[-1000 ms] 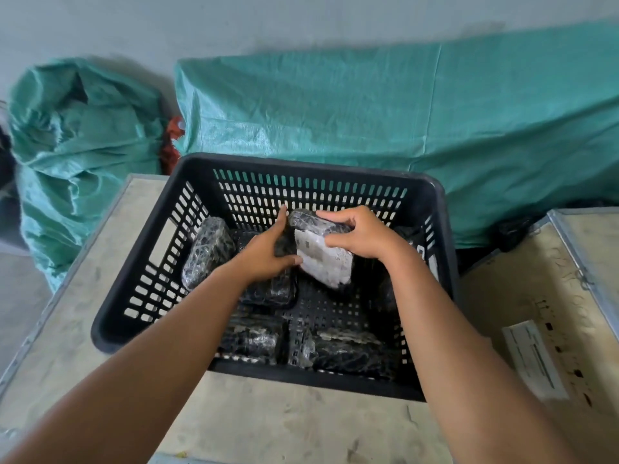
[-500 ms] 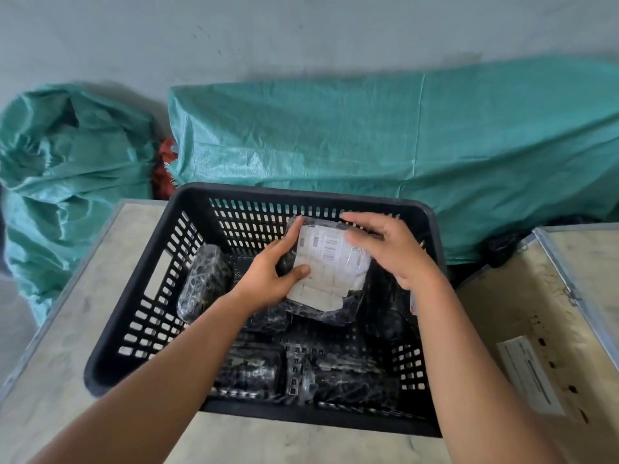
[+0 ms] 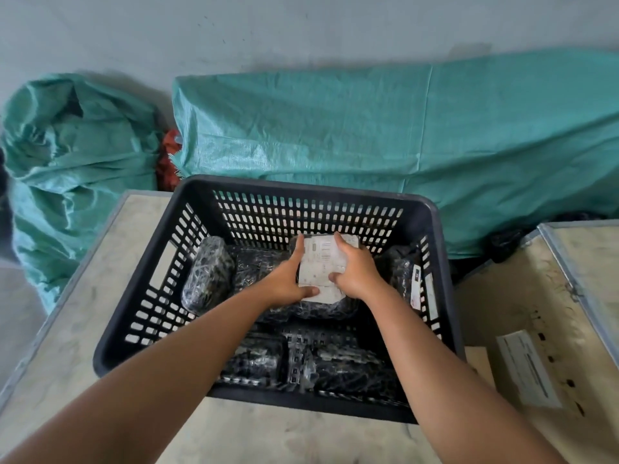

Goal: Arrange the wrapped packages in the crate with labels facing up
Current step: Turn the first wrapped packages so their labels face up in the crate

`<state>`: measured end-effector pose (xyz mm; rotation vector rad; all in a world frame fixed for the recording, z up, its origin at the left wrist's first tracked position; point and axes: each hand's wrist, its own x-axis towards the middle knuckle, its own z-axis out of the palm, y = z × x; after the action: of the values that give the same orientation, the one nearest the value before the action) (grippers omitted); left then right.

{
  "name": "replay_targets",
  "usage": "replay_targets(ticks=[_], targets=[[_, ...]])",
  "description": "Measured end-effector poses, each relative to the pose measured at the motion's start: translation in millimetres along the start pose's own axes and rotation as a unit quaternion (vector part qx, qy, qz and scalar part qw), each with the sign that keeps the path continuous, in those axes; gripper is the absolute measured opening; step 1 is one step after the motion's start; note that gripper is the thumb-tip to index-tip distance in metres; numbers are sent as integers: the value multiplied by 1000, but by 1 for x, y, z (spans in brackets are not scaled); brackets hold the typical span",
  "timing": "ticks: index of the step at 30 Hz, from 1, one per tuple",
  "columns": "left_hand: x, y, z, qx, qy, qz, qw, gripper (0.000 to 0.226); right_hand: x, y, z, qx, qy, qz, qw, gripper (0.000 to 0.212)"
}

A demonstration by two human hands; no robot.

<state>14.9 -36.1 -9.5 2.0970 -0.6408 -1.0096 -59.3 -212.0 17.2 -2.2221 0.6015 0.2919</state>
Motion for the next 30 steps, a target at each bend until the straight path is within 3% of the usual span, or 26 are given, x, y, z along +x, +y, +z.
replay_targets(ticks=[6, 11, 15, 18, 22, 27, 30], targets=[[13, -11, 20, 148, 40, -20, 988, 107, 13, 29, 12, 39, 9, 52, 998, 96], [17, -25, 23, 266, 21, -17, 964, 114, 18, 31, 33, 40, -12, 71, 997, 100], [17, -23, 35, 298, 11, -22, 954, 109, 16, 31, 41, -48, -17, 87, 995, 98], [17, -21, 41, 343, 16, -42, 938, 95, 11, 29, 45, -152, -29, 78, 985, 83], [18, -21, 38, 343, 13, -43, 938, 93, -2, 9, 27, -125, -31, 75, 989, 75], [19, -24, 35, 344, 6, -42, 938, 94, -30, -27, -28, -49, 113, -60, 991, 61], [20, -24, 35, 349, 4, -42, 936, 93, -55, -26, -58, -108, 185, -72, 974, 57]])
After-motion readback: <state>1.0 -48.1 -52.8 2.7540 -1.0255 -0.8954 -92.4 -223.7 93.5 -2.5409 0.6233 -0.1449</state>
